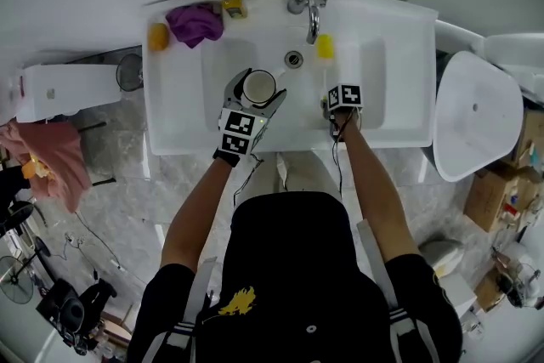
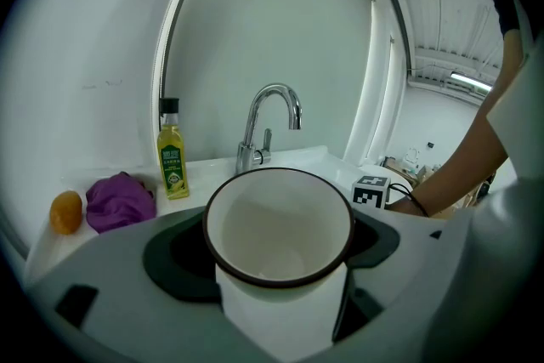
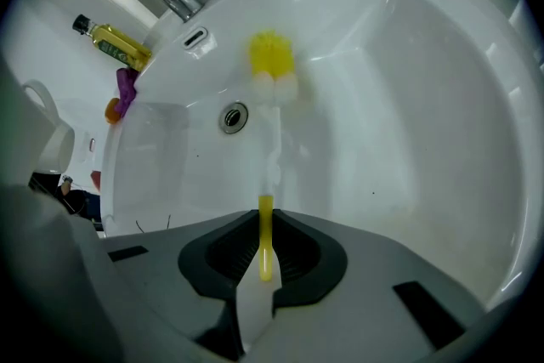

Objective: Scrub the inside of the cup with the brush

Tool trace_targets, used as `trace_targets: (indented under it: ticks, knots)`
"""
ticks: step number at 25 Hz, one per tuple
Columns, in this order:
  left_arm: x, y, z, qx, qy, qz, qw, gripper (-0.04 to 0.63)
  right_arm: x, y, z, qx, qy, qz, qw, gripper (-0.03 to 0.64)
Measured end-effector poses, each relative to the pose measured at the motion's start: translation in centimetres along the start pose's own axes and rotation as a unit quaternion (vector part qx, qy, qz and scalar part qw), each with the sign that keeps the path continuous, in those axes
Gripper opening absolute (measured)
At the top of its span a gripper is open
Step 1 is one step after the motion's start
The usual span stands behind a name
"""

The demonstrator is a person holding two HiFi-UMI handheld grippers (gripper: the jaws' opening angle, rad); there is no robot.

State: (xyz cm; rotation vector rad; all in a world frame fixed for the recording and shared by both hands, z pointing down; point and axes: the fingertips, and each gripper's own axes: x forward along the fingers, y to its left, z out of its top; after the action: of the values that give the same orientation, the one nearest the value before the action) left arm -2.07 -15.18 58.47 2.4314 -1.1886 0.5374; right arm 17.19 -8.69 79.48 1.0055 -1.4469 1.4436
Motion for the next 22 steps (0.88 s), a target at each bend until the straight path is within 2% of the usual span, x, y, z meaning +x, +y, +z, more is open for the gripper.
trace_targets:
  ticks: [3,5,6,9,10,13,18,22]
  knots:
    - [1.1,0.6,-1.8,-0.025,0.013,0.002,0.9996,0.417,0.4,0.1,0.2,-0.014,0.006,-0.002,1.000,0.074]
    - [1.9,1.0,-3.2,-0.023,0.022,0.006,0.9995,0.417,0.7,0.5,0.4,-0.029,0.008,0.016,0.999,0.081]
    - [2.4,1.1,-3.8,-0.018,0.026,0.006,0.9995,0.417,0.7,0.6,0.3,-0.032,0.010,0.030,0.999,0.099]
    - [4.1,1.9,-5.4,-0.015,0.033,0.006,0.9993,0.417,0.6,0.6,-0.2,-0.033,0.011,0.063,0.997,0.224]
    - [4.7,2.4,-5.9,-0.020,0.032,0.009,0.9992,0.417,0.5,0.5,-0.2,-0.035,0.007,0.065,0.997,0.234]
    - [6.4,3.5,-7.0,-0.024,0.031,0.016,0.9991,0.417,-0.2,0.2,-0.3,-0.047,-0.008,0.055,0.997,0.248]
    - [10.2,4.5,-8.9,0.007,0.033,0.022,0.9992,0.417,-0.6,0.3,-0.5,-0.095,-0.022,0.029,0.995,0.256]
    - [13.3,4.9,-11.7,0.014,0.034,0.030,0.9989,0.417,0.5,0.3,0.1,-0.124,-0.025,0.012,0.992,0.240]
